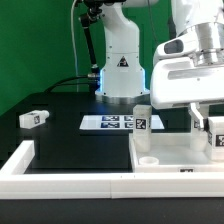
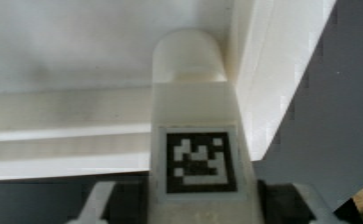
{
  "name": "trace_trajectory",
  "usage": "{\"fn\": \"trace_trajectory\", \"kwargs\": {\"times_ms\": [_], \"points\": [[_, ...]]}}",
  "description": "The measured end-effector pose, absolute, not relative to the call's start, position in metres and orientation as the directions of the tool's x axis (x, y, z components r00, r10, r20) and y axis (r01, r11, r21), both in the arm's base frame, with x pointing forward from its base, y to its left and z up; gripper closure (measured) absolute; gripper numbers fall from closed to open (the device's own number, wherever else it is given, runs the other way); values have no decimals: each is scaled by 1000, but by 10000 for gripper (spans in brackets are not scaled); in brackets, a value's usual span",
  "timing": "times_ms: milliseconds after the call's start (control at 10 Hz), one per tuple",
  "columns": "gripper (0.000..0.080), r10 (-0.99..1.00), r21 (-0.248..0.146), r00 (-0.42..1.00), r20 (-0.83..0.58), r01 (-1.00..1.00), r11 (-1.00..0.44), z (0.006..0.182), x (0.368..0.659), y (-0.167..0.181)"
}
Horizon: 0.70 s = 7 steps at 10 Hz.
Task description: Assemble square table
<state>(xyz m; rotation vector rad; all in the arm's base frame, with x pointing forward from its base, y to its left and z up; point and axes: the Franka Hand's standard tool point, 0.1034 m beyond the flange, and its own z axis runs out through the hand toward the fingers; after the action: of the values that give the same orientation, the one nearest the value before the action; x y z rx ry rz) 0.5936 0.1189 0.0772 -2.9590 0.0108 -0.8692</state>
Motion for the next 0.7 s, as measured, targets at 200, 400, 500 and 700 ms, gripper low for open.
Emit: {"fn": "trace_trajectory", "kwargs": {"times_ms": [200,400,500,700], "points": [[508,-21,-57,842,539,11,-998,77,594,119],[279,-21,-57,844,536,11,-998,76,593,119],[279,-21,-57,844,536,11,-998,76,593,119],[158,-21,-57,844,536,11,-998,76,593,119]]}}
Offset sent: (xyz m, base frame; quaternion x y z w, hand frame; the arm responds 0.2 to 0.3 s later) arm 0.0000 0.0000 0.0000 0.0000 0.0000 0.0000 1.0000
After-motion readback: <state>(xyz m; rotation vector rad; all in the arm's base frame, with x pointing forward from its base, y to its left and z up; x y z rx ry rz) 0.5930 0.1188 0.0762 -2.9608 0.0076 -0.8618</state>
